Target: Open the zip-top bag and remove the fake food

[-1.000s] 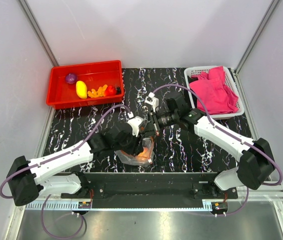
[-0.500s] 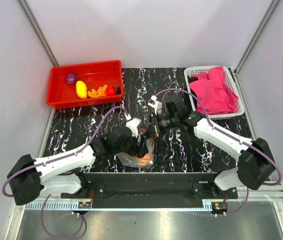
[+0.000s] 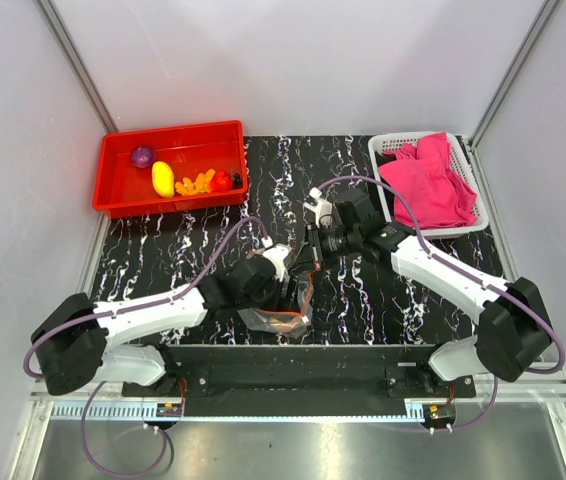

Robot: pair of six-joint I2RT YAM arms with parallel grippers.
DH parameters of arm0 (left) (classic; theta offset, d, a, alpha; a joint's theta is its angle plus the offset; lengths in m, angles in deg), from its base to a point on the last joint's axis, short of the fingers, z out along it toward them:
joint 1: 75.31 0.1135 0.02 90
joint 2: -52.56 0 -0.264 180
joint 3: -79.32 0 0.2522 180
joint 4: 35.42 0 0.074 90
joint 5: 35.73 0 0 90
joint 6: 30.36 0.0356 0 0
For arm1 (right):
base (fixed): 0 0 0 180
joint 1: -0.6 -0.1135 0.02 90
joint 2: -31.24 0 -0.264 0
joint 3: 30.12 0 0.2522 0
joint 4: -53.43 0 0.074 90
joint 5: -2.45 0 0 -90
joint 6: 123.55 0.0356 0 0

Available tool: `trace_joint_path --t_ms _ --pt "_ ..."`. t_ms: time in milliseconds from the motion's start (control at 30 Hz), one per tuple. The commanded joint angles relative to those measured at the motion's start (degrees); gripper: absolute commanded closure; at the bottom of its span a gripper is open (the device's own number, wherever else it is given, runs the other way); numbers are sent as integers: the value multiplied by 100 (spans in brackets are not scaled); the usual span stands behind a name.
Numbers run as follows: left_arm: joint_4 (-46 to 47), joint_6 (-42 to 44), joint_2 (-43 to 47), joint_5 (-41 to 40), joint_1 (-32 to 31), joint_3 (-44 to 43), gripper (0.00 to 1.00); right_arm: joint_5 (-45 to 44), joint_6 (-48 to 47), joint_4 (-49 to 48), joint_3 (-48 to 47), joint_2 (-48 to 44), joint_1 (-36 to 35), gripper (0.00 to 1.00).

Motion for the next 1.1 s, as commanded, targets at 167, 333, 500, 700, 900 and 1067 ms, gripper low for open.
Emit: trace_joint_path --t_ms 167,333,500,700,900,1067 --pt "-103 -134 -362 281 -174 -105 18 90 51 -153 60 -259 5 100" --pt "-51 -257 -476 254 -182 132 17 55 69 -135 174 -338 5 100" --pt "336 -485 -494 141 -182 484 30 46 77 -144 183 -365 5 100" --pt "486 -696 102 -88 -182 748 50 -16 86 -135 297 -470 5 100" --pt "-32 -565 1482 -983 -209 669 68 -59 95 -109 350 -593 14 100" --pt "-454 -468 2327 -1546 -226 538 89 -68 112 -109 359 -628 14 100"
